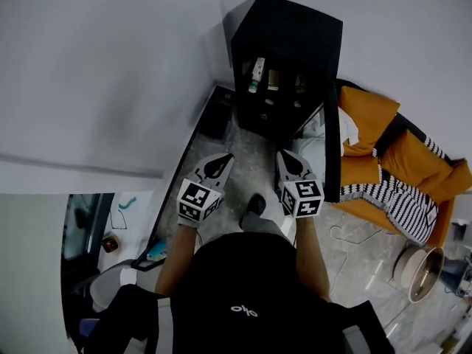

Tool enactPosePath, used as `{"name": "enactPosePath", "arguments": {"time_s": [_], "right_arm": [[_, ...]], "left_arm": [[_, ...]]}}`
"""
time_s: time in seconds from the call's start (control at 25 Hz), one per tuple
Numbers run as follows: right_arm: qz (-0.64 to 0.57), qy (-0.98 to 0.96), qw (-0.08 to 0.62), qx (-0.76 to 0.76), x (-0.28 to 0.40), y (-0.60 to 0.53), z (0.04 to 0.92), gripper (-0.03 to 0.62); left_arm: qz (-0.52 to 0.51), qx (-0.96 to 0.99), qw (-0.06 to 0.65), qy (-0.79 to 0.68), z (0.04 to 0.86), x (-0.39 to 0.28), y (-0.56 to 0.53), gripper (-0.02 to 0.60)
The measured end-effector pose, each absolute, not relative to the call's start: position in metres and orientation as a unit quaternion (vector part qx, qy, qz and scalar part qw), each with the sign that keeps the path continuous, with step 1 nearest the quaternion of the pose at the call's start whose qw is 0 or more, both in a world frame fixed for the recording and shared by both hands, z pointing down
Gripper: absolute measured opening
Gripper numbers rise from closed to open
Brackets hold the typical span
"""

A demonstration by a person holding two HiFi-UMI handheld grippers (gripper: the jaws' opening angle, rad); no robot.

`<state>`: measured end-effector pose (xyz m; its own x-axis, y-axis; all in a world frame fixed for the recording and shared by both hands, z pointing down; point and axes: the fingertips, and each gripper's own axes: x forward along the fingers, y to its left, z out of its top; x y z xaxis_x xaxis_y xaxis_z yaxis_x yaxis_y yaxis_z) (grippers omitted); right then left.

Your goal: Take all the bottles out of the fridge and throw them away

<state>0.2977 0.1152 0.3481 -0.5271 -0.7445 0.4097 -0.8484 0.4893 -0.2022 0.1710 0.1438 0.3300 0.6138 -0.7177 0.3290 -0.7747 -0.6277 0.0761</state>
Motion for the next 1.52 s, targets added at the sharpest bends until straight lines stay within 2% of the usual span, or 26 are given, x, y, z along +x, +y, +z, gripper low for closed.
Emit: {"name": "enactPosePath", "arguments": {"time_s": [0.76,1.52], "right_arm": [[0.203,-0.856,0.122,0.459,0.327,0.062,0.346,0.003],[0.206,-0.839,0.094,0.494,0.337,0.062,0.333,0.003]], "left_arm": [[0.145,0.892,0.101,-0.415,0.326,0.212,0.09,0.003],[0.152,0.894,0.088,-0.413,0.315,0.208,0.065,0.003]]}}
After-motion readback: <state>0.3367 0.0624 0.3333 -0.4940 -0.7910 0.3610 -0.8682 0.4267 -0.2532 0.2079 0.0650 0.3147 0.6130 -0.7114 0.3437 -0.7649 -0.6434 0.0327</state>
